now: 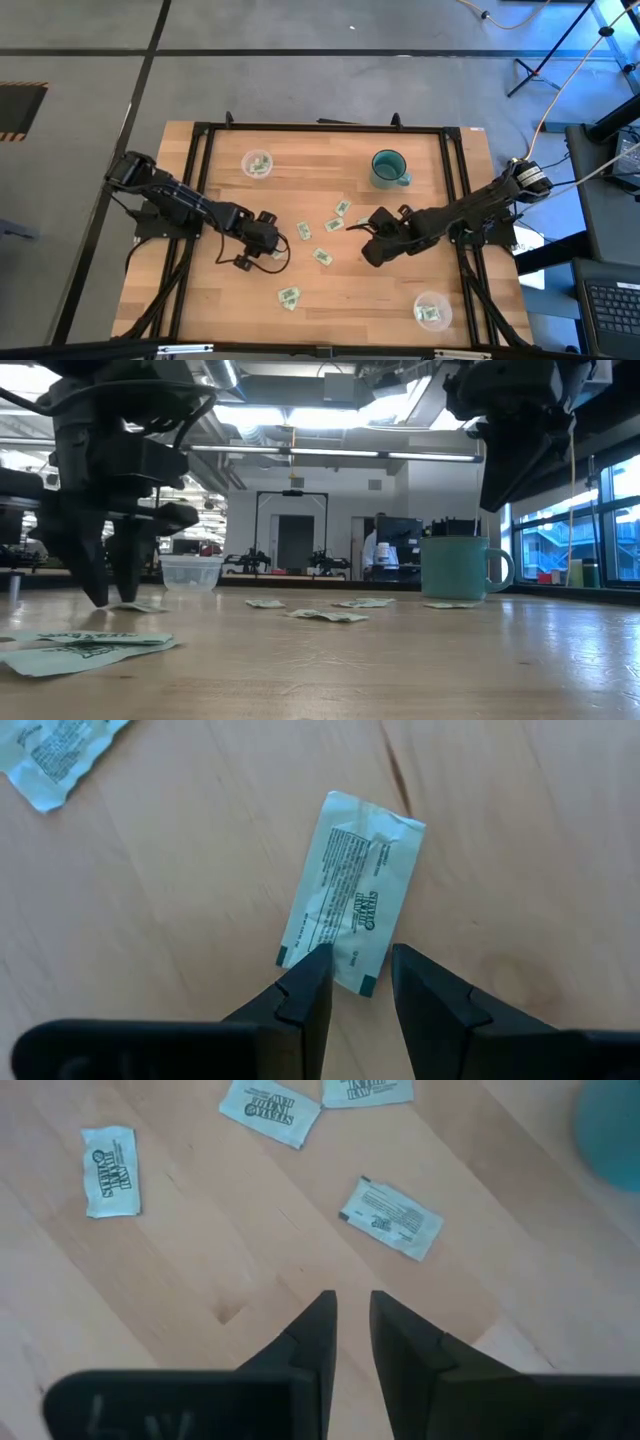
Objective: Pick and place Stevia / Truvia into bins
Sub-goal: Put the stevia packet into the top transparent container
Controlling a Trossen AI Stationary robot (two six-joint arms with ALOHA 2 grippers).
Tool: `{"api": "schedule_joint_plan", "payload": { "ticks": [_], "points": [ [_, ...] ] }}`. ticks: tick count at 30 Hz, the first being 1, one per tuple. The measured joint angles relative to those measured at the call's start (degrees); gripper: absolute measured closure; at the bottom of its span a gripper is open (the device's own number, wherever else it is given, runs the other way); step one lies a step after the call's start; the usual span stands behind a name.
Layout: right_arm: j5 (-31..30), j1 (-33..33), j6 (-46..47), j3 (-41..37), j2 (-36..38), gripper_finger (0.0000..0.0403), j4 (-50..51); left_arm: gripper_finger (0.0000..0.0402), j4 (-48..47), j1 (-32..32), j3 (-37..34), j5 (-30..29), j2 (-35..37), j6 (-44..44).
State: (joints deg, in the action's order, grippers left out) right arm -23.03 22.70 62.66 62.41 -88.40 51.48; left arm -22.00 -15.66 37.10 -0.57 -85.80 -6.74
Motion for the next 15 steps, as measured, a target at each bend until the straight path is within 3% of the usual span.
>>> {"api": "schedule_joint_plan", "payload": {
  "ticks": [5, 15],
  "points": [
    [0.04, 0.0, 0.02, 0.0, 0.0, 0.0334, 0.0, 0.0313, 0.2, 0.0, -0.02, -0.23, -0.44, -0.01],
    [0.09, 0.0, -0.18, 0.0, 0.0, 0.0334, 0.0, 0.0378, 0.09, 0.07, -0.09, -0.55, -0.57, 0.0]
  ]
}}
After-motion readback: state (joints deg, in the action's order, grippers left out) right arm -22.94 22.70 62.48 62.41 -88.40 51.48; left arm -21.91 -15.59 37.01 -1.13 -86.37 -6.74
